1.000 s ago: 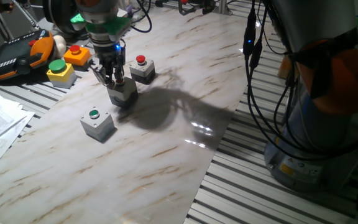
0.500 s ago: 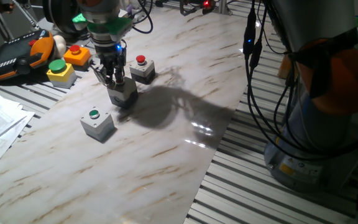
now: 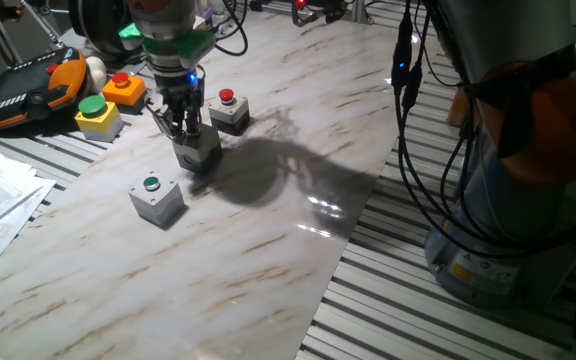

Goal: Press three buttons from left to right in sequence

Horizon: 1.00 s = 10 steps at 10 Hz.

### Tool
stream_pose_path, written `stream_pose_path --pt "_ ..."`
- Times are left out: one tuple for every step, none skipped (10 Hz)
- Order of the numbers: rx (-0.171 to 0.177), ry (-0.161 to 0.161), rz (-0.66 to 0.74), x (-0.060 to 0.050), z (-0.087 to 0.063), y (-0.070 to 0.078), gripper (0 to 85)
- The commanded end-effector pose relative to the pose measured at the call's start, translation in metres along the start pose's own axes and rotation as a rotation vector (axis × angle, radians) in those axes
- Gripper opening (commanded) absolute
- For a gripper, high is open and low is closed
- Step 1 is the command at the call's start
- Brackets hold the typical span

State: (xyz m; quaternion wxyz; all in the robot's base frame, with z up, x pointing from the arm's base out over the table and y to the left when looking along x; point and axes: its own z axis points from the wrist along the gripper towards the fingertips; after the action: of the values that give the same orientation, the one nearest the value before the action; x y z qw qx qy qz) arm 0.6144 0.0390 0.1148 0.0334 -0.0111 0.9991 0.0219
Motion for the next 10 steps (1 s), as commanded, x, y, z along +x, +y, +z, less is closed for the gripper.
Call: stream_pose_path --pt "0.0 0.0 0.0 0.0 0.0002 0.0 45.0" --pt "0.0 0.0 0.0 0.0004 0.0009 0.0002 44.7" --pt "0.002 -0.005 0.002 0.0013 0.0021 0.0016 44.7" --pt "0.002 -0.005 0.003 0.0022 0.0033 0.0025 44.7" --pt "0.002 -0.006 0.005 0.0028 0.0039 0.0031 44.7" --pt "0.002 -0.006 0.005 0.0028 0.0039 0.0029 44.7" --pt "0.002 -0.006 0.005 0.0027 0.0039 0.0027 44.7" --pt "0.002 -0.006 0.005 0.0027 0.0041 0.0026 44.7" --pt "0.002 -0.006 0.003 0.0026 0.0044 0.0025 44.7" --pt "0.002 -0.008 0.003 0.0023 0.0047 0.0021 44.7"
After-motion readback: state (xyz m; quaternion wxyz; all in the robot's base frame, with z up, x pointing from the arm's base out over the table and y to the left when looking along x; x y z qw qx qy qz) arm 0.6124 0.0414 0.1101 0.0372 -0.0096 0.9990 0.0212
